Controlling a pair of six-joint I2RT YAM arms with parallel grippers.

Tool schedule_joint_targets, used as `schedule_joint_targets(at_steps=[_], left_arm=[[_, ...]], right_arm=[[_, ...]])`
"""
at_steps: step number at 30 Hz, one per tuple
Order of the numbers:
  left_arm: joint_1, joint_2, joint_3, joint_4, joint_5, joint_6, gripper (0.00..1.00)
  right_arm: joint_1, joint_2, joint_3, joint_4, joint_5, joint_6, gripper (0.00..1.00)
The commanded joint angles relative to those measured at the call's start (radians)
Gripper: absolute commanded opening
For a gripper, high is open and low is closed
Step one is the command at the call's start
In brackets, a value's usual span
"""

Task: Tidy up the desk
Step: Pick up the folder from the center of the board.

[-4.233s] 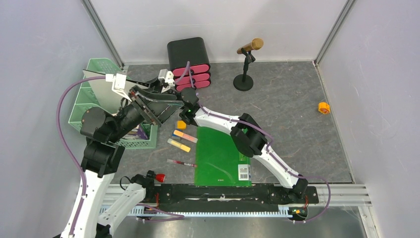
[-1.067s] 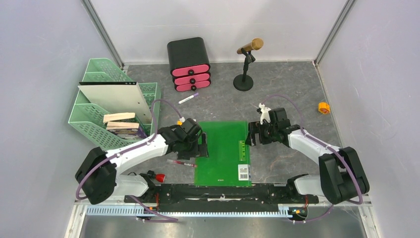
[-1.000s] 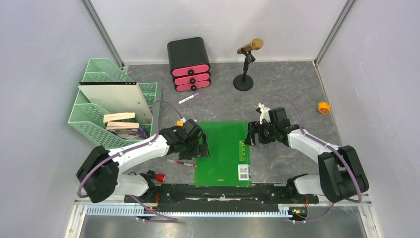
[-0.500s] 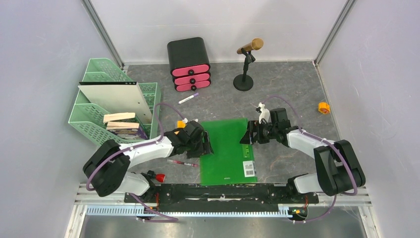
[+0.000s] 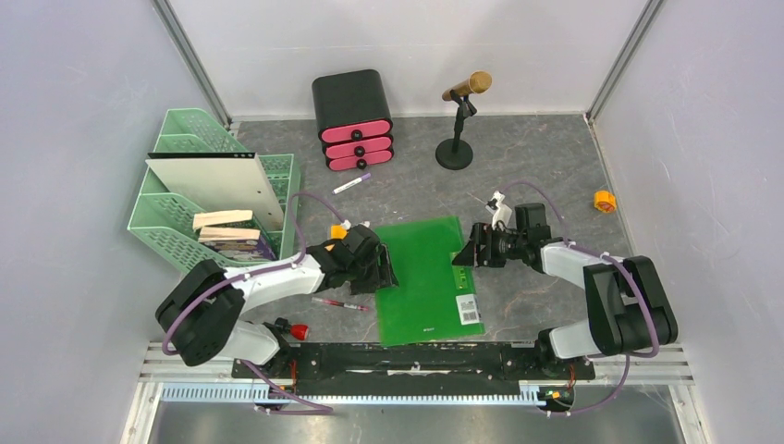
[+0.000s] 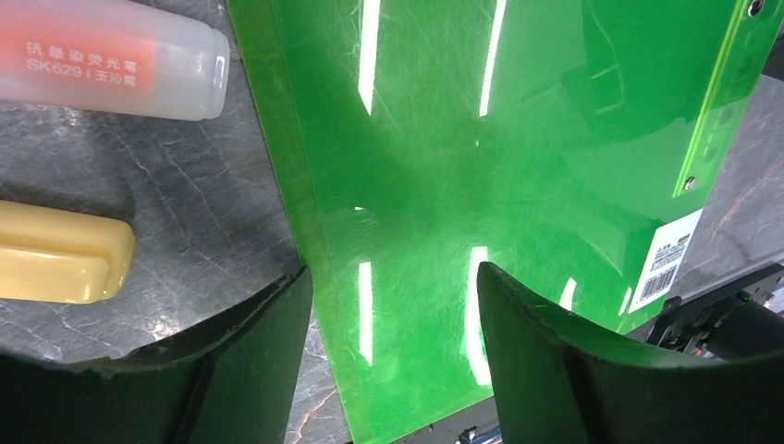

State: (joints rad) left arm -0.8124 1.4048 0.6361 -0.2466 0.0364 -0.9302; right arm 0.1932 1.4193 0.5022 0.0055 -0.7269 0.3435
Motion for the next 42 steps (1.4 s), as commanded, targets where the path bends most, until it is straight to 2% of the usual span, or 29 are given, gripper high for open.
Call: schedule_joint_targets(at_steps=[1,9,11,15,18,25,35,42], left_arm=[[-0.009,0.073,-0.064,0.056,0.021,-0.03,0.72],[-0.01,0.054,-0.056,-0.029,-0.021,-0.034,0.73],[-0.01,0.057,-0.06,-0.025,-0.022,-0.035,0.73],[-0.01,0.071,-0.057,-0.012,-0.008,-0.033,0.72],[-0.011,0.077,-0.053,-0.005,0.001,-0.03,0.7],[-0.013,0.111,-0.063,0.084,0.057,-0.046,0.66],[-0.016,0.174,-0.026,0.104,0.089,-0.032,0.65],[-0.016,0.192,-0.024,0.114,0.1,-0.024,0.64]], right_arm=[[-0.012,0.067,-0.052,-0.237,-0.058,-0.009,0.82],[-0.028,0.0,-0.006,-0.399,0.32,-0.101,0.83],[-0.028,-0.012,-0.009,-0.41,0.373,-0.12,0.84],[-0.029,0.014,-0.033,-0.407,0.372,-0.133,0.84],[-0.028,0.023,-0.067,-0.363,0.327,-0.123,0.84],[-0.027,0.087,-0.104,-0.251,0.101,-0.074,0.83],[-0.026,0.017,-0.093,-0.199,-0.166,-0.045,0.82],[-0.025,-0.035,-0.083,-0.132,-0.238,0.014,0.82]])
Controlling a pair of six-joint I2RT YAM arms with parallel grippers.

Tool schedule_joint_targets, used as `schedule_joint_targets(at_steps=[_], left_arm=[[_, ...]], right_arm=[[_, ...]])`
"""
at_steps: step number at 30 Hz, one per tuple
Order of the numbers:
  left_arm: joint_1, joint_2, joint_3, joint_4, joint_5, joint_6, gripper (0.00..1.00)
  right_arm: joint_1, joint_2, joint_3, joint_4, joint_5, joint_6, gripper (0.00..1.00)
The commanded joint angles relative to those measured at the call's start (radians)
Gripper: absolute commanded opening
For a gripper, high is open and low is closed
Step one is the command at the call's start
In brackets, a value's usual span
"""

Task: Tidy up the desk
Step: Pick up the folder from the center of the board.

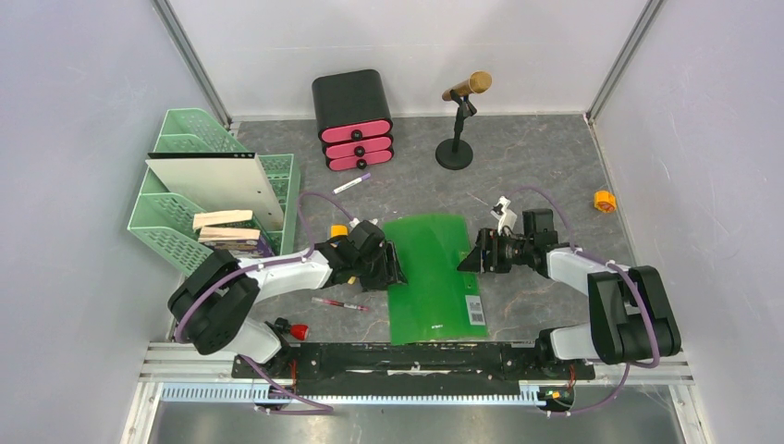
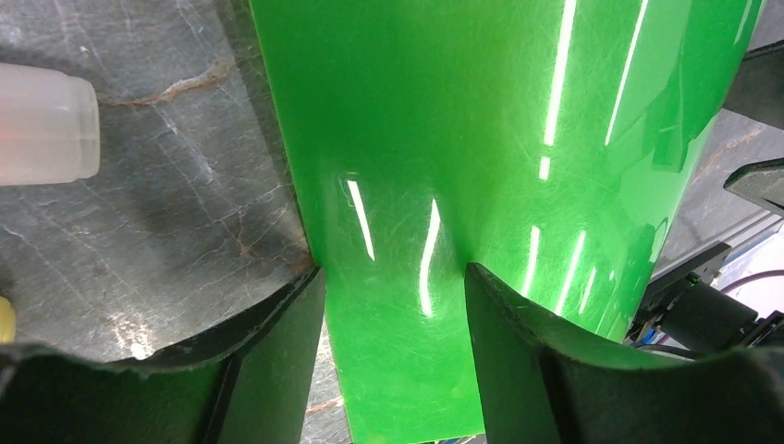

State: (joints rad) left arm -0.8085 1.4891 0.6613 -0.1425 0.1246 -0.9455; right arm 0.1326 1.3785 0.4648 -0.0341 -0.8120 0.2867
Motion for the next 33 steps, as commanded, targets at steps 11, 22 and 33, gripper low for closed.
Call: schedule_joint_targets(at_steps=[11,22,33], left_arm=[[-0.021,0.109,-0.046,0.017,0.018,-0.004,0.62],[-0.023,0.102,-0.055,0.018,0.019,-0.007,0.61],[-0.024,0.112,-0.064,0.028,0.021,-0.01,0.61]], right_arm=[[0.088,-0.025,-0.013,-0.005,-0.229,0.166,0.81],[0.11,-0.043,0.113,0.014,-0.251,0.247,0.79],[0.117,-0.057,0.198,-0.036,-0.24,0.25,0.74]])
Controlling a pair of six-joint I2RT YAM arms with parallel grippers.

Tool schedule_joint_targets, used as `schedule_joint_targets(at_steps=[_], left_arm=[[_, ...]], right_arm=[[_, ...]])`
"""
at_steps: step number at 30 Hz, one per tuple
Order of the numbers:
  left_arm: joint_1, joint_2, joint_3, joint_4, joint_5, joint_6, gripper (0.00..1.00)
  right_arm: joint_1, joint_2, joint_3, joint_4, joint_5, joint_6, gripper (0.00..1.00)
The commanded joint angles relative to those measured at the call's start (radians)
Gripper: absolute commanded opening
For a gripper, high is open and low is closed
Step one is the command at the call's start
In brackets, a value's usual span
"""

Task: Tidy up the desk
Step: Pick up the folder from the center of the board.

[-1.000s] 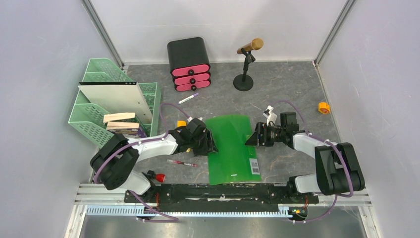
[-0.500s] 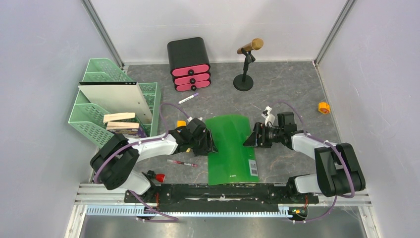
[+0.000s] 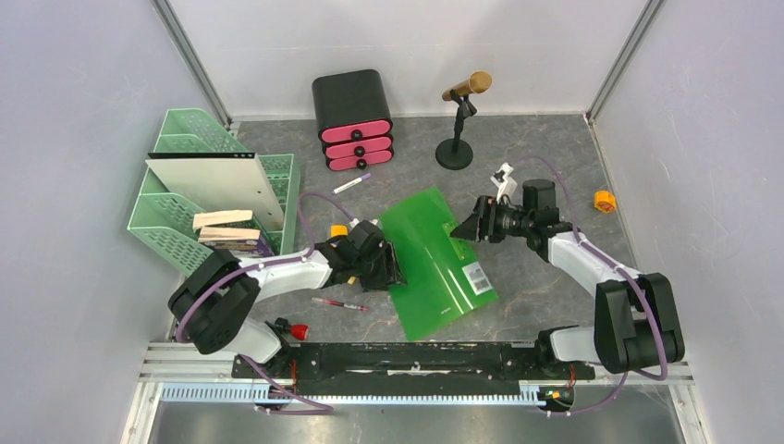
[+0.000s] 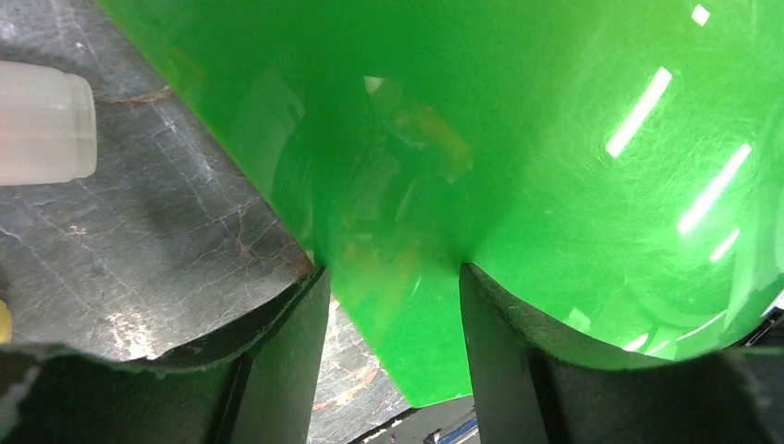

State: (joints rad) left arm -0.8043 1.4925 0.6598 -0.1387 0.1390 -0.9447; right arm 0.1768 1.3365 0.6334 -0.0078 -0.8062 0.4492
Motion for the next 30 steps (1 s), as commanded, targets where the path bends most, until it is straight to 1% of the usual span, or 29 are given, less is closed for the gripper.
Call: schedule_joint_targets(at_steps=[1,3,5,17,22,26,28,30], left_arm=[[-0.029,0.109,-0.062,0.026,0.009,-0.012,0.61],[-0.029,0.113,-0.065,0.029,0.011,-0.014,0.61],[-0.029,0.115,-0.071,0.037,0.014,-0.018,0.61],[-0.03,0.123,-0.073,0.043,0.015,-0.019,0.6],[-0.03,0.126,-0.073,0.044,0.014,-0.019,0.6],[-0.03,0.128,-0.074,0.044,0.014,-0.019,0.6],[-0.03,0.129,-0.073,0.045,0.015,-0.017,0.6],[-0.03,0.132,-0.072,0.045,0.016,-0.017,0.6]], right_arm=[[0.074,-0.017,0.031,-0.062,-0.246,0.089,0.73],[0.075,-0.02,0.031,-0.063,-0.243,0.093,0.7],[0.077,-0.017,0.034,-0.063,-0.246,0.096,0.68],[0.133,-0.012,0.056,-0.03,-0.285,0.147,0.66],[0.148,-0.02,0.056,-0.034,-0.288,0.144,0.65],[0.16,-0.017,0.052,-0.082,-0.285,0.104,0.63],[0.168,-0.014,0.059,-0.126,-0.276,0.067,0.62],[0.177,-0.003,0.074,-0.203,-0.251,0.02,0.61]])
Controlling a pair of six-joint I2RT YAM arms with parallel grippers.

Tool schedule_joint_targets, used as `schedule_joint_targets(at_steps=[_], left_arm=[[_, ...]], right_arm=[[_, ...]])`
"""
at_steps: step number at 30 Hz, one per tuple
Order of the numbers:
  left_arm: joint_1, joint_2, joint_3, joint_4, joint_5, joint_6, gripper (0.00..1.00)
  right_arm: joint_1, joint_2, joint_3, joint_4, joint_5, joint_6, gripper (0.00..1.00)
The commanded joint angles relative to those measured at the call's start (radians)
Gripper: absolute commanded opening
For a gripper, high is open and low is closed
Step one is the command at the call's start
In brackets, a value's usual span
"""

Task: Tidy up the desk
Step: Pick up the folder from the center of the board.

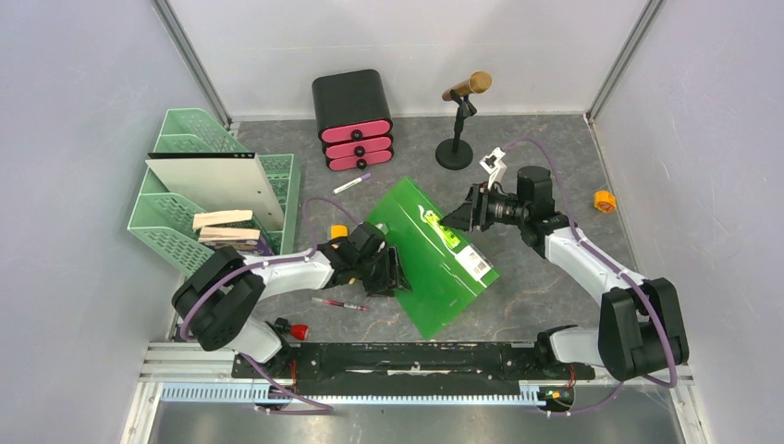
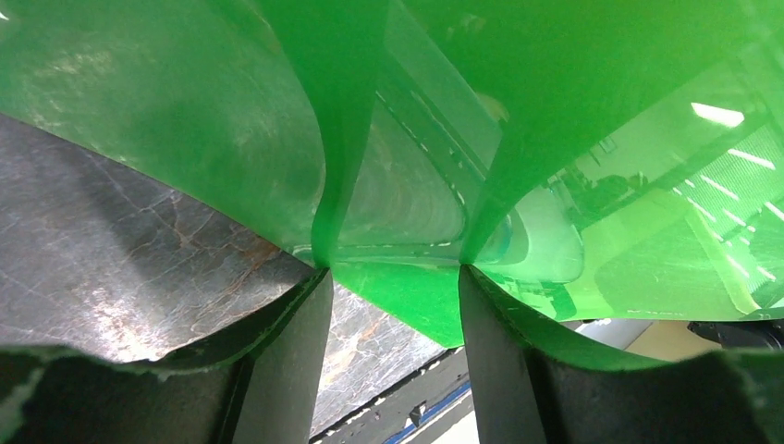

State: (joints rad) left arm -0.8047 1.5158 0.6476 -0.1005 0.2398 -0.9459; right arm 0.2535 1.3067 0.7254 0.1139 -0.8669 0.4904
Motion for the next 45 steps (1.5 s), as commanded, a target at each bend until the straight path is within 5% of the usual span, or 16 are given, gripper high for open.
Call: schedule_joint_targets(at_steps=[1,20,33,45], left_arm=[[-0.03,0.11,-0.059,0.007,-0.085,-0.016,0.6],[-0.033,0.122,-0.055,0.009,-0.08,-0.014,0.61],[-0.036,0.139,-0.045,0.01,-0.074,-0.013,0.61],[-0.037,0.11,-0.056,0.001,-0.084,-0.011,0.62]], right_arm=[[0.105,0.033,-0.007,-0.357,-0.177,-0.056,0.61],[0.173,-0.023,0.041,-0.543,-0.147,-0.116,0.44],[0.222,0.027,0.0,-0.613,-0.067,-0.235,0.51],[0.19,0.156,-0.085,-0.52,0.252,-0.275,0.56]])
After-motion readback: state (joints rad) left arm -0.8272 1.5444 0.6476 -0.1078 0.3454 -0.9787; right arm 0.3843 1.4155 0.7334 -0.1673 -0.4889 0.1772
